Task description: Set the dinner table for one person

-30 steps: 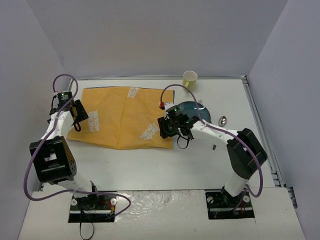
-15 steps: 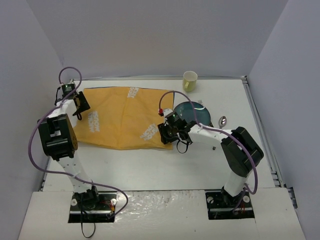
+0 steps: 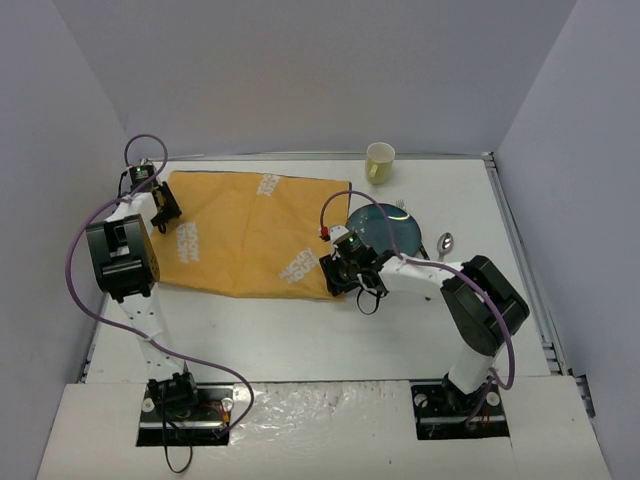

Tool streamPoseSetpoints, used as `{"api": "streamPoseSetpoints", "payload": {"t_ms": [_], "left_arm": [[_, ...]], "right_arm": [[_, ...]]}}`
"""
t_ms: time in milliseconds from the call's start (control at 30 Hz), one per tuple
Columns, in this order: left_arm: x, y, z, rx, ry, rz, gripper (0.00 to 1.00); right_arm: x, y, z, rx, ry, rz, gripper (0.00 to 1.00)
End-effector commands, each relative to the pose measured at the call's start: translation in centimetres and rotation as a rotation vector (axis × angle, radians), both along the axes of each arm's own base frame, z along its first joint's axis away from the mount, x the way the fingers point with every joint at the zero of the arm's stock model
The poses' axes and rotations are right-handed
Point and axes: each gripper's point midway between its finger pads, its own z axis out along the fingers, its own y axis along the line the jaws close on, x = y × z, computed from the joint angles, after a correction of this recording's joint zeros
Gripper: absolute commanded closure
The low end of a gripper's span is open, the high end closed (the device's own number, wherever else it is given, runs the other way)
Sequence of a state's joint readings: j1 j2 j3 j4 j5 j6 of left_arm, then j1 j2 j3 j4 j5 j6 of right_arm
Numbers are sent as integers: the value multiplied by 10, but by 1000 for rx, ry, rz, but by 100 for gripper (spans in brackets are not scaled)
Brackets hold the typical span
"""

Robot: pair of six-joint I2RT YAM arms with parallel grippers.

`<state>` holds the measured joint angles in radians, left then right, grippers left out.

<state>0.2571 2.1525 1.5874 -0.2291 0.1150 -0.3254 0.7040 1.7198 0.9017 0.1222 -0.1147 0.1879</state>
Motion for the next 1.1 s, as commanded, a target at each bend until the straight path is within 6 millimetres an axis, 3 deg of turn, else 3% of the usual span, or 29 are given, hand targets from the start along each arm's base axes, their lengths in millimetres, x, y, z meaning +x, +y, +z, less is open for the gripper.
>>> {"api": "streamPoseSetpoints", "payload": {"t_ms": [0,233,433,533,567,733,833,1000,1067], "left_arm": [[-4,27,-12,35,57,83,66],[-11,63,-12,77,97,195,69],[-7,75,-15,86,112,216,69],[-3,74,-12,65,100,218,69],[-2,72,-9,54,90,221,69],[5,69,33,49,6,213,60],[6,67,76,66,-66,206,50],[-5,36,125,70,-119,141,33],[-16,24,125,75,-105,129,29]], "right_arm": [[3,-17,6,-33,-20,-41,59],[28,-9,17,-32,-37,-62,59],[51,9,23,-15,-55,-43,60],[65,22,40,8,-91,-27,60],[76,29,56,30,-123,-26,60],[119,55,140,121,-280,-18,54],[143,66,171,166,-341,-23,50],[184,73,165,164,-357,-52,47],[198,73,156,157,-356,-60,47]]}}
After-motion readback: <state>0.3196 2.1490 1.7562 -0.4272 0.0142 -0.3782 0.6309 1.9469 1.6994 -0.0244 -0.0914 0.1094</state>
